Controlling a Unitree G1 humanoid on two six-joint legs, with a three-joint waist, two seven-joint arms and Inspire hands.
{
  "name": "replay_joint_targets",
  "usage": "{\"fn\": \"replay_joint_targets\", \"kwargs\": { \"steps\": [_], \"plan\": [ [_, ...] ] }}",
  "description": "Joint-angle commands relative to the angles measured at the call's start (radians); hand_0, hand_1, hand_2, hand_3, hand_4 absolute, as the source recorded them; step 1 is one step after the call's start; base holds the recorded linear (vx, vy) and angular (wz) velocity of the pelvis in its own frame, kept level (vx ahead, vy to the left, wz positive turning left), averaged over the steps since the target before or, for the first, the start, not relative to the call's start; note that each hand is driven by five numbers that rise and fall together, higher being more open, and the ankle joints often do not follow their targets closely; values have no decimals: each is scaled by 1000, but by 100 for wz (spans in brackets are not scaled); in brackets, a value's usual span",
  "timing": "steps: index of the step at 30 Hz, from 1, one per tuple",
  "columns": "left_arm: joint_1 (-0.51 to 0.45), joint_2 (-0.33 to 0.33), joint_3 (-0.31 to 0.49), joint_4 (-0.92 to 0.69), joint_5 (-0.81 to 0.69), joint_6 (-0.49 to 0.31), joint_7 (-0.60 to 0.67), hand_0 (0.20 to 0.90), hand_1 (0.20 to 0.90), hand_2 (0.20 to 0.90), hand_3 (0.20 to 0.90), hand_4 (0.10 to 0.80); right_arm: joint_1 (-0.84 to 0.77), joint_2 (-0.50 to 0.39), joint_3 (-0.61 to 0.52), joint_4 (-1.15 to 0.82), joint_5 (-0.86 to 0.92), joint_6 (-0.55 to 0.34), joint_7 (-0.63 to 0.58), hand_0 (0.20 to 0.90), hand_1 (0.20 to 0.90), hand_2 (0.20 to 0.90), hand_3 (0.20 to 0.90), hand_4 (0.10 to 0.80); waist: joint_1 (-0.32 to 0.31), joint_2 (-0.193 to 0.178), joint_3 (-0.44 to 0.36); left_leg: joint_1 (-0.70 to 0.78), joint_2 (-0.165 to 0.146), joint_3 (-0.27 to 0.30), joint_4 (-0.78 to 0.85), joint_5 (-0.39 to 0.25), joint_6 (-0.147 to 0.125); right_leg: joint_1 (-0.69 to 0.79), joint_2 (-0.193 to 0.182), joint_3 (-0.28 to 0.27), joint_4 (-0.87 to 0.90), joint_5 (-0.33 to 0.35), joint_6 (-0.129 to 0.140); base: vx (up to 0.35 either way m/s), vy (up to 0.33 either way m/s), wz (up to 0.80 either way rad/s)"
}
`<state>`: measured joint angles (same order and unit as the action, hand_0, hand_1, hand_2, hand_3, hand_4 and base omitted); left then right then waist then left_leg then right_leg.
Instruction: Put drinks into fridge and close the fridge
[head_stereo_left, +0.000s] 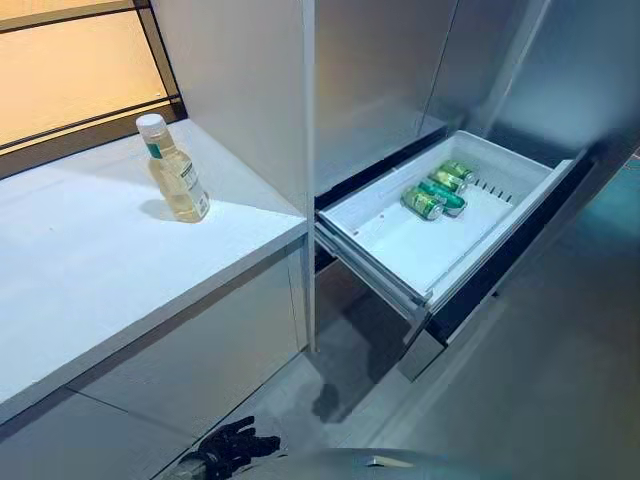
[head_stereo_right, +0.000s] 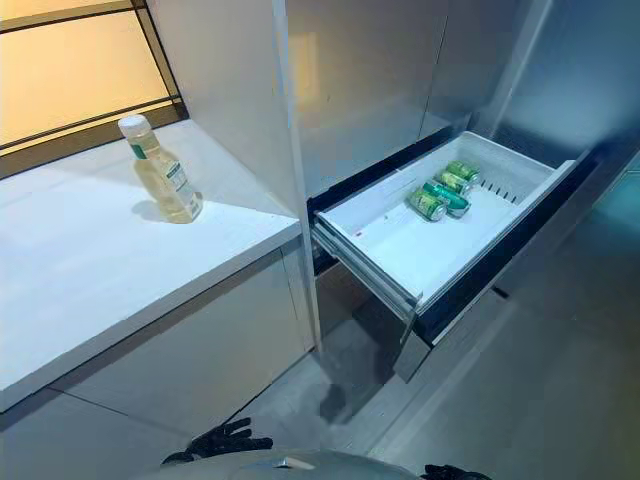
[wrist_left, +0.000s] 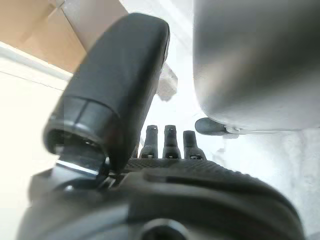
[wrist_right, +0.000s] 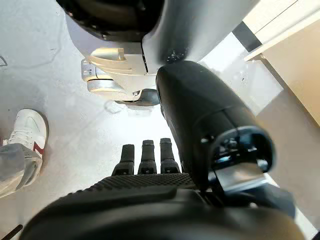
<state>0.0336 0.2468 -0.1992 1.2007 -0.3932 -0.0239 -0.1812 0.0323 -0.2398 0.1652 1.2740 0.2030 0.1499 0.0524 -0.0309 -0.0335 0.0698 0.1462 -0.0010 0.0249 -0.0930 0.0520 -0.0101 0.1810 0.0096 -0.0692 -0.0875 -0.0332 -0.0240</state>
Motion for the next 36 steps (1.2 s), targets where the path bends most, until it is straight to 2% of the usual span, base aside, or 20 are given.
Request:
{"fn": "replay_joint_targets", "kwargs": {
  "steps": [1,18,24,27,31,34,36],
  "plan": [
    [-65,-36,22,15,-12,-45,-9,900,900,900,900,800,-41,-2,10,27,-20,-2,12,900,900,900,900,800,11,-2,15,18,-33,16,15,-104,40,-51,-24,-7,43,32,84,0,0,0],
    [-77,-32,-9,-18,19,-63,-69,900,900,900,900,800,-39,-12,1,24,0,5,10,900,900,900,900,800,21,5,22,14,-38,-4,16,-102,39,-52,-30,-23,46,32,87,2,1,2],
    [-79,-32,-24,-42,29,-109,-99,900,900,900,900,800,-41,-14,4,22,-12,18,13,900,900,900,900,800,20,8,25,19,-37,-4,16,-103,38,-49,-32,-25,48,30,87,0,0,0],
    [-88,-25,-48,-84,73,-182,-119,900,900,900,900,800,-43,-18,9,16,-11,23,20,900,900,900,900,800,19,8,28,21,-37,-4,15,-104,37,-48,-33,-26,51,30,88,0,0,0],
    [-102,-9,-85,-159,81,-211,-134,900,900,900,900,800,-44,-27,13,5,-13,28,28,900,900,900,900,800,18,11,31,21,-36,-5,15,-104,35,-50,-33,-25,53,30,90,-3,2,3],
    [-126,27,-152,-287,186,-257,-142,900,900,900,900,800,-50,-43,16,-8,-17,38,42,900,900,900,900,800,17,15,37,21,-33,-2,14,-104,35,-54,-34,-26,59,30,93,0,0,0],
    [-138,56,-203,-353,287,-286,-71,900,900,900,900,800,-52,-54,27,-13,-14,40,52,900,900,900,900,800,15,19,38,21,-31,0,14,-105,34,-55,-33,-26,61,27,92,0,0,0]
  ]
}}
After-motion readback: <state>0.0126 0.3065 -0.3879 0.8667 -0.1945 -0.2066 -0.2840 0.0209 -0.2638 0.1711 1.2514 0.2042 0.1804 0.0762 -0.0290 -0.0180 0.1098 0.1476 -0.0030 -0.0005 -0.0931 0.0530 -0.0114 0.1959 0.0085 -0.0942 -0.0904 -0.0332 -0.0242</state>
